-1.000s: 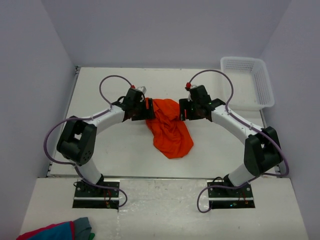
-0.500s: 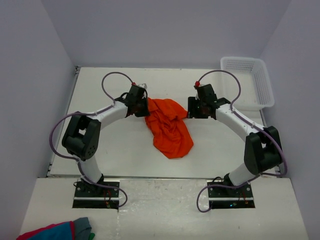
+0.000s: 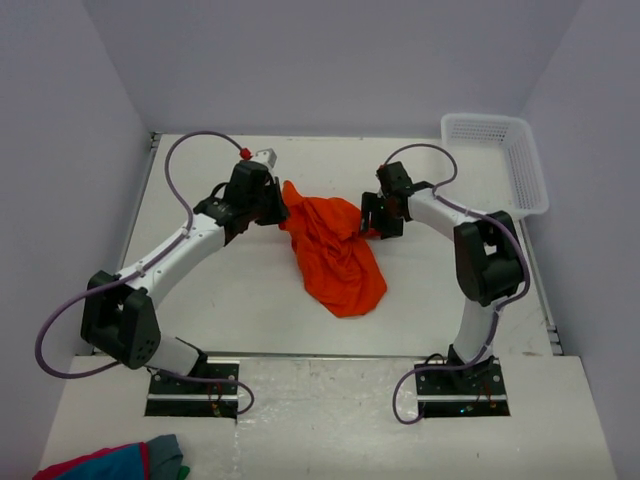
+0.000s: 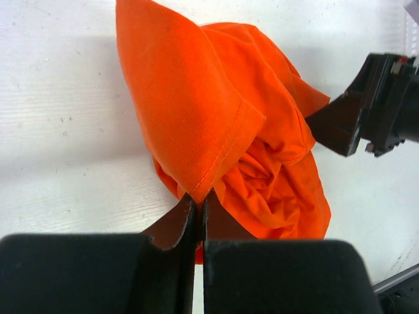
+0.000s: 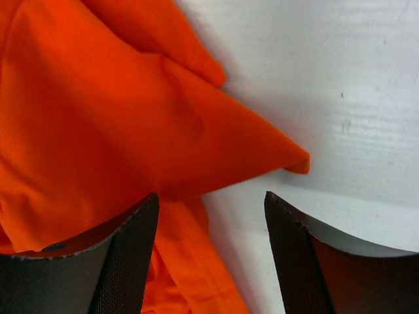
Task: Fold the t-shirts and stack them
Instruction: Flatten out the tshirt
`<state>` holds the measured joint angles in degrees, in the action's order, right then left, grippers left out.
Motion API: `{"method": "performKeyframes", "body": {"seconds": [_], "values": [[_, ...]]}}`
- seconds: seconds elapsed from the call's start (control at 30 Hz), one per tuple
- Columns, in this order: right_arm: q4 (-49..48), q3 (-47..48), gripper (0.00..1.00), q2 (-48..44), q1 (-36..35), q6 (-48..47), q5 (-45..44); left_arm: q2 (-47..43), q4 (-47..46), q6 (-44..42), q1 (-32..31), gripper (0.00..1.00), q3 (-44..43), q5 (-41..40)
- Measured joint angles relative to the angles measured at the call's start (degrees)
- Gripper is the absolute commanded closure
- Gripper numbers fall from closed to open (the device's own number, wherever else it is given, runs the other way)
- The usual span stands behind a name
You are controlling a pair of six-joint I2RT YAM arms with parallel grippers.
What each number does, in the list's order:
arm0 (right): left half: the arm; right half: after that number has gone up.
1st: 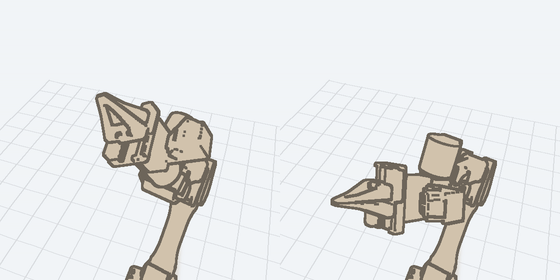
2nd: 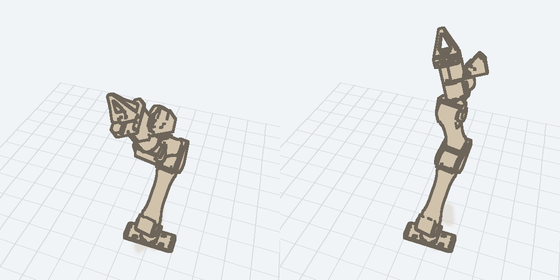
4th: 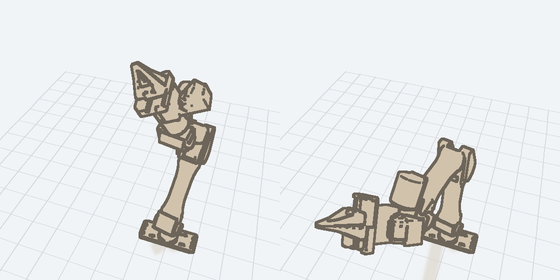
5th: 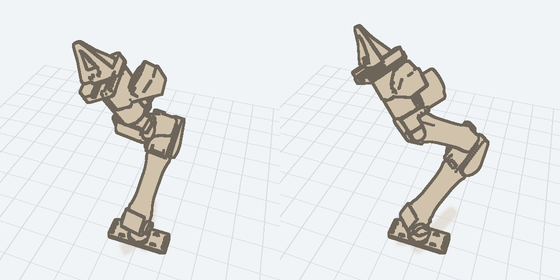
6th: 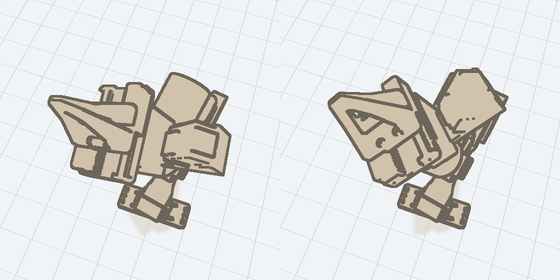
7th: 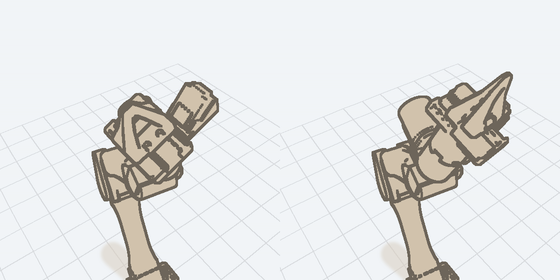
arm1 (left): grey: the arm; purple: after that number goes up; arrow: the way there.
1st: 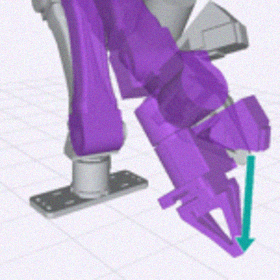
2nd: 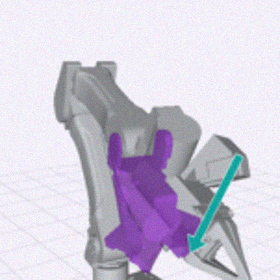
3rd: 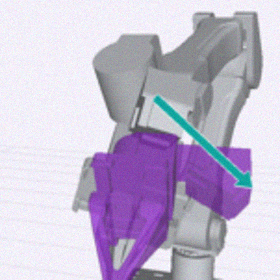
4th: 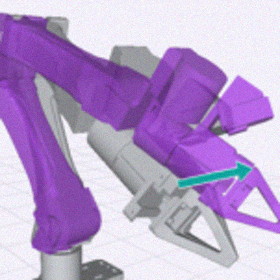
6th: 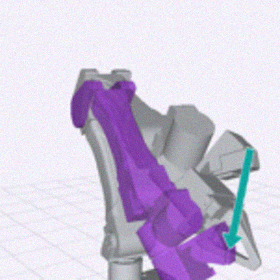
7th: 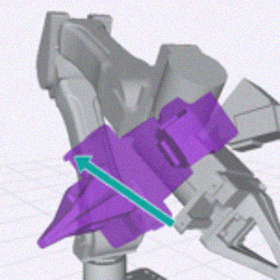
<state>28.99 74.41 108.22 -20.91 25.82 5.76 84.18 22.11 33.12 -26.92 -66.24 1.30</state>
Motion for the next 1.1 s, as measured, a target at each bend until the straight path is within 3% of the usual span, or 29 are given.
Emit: {"method": "performKeyframes", "body": {"seconds": [0.37, 0.53, 0.57, 0.6, 0.67, 0.93, 1.1], "values": [[0.09, 7.3, 0.4, 6.38, 1.51, 1.97, 1.7, -6.14, 3.69, -1.25, 0.0, 1.0, 2.38, -0.55], [0.22, 7.89, 0.6, 8.41, 1.86, 2.73, 2.78, -7.65, 4.57, -1.25, 0.0, 1.0, 2.38, -0.59], [0.22, 8.17, 0.68, 8.83, 1.86, 2.82, 2.91, -7.98, 4.83, -1.27, 0.02, 1.0, 2.38, -0.59], [0.22, 8.41, 0.83, 9.14, 1.86, 2.84, 2.95, -8.37, 5.09, -1.27, 0.02, 1.0, 2.38, -0.79], [0.2, 9.07, 1.0, 9.62, 1.86, 3.02, 2.97, -9.09, 5.86, -1.31, 0.02, 1.0, 2.38, -1.42], [1.2, 10.23, 1.0, 7.8, 1.86, 2.34, -0.44, -15.47, 10.12, -3.1, 0.07, 1.0, 2.34, -5.53], [4.46, 10.01, 1.0, -4.22, 1.86, -0.33, -4.28, -22.62, 12.87, -6.27, 0.07, 1.0, 1.01, -8.41]]}}
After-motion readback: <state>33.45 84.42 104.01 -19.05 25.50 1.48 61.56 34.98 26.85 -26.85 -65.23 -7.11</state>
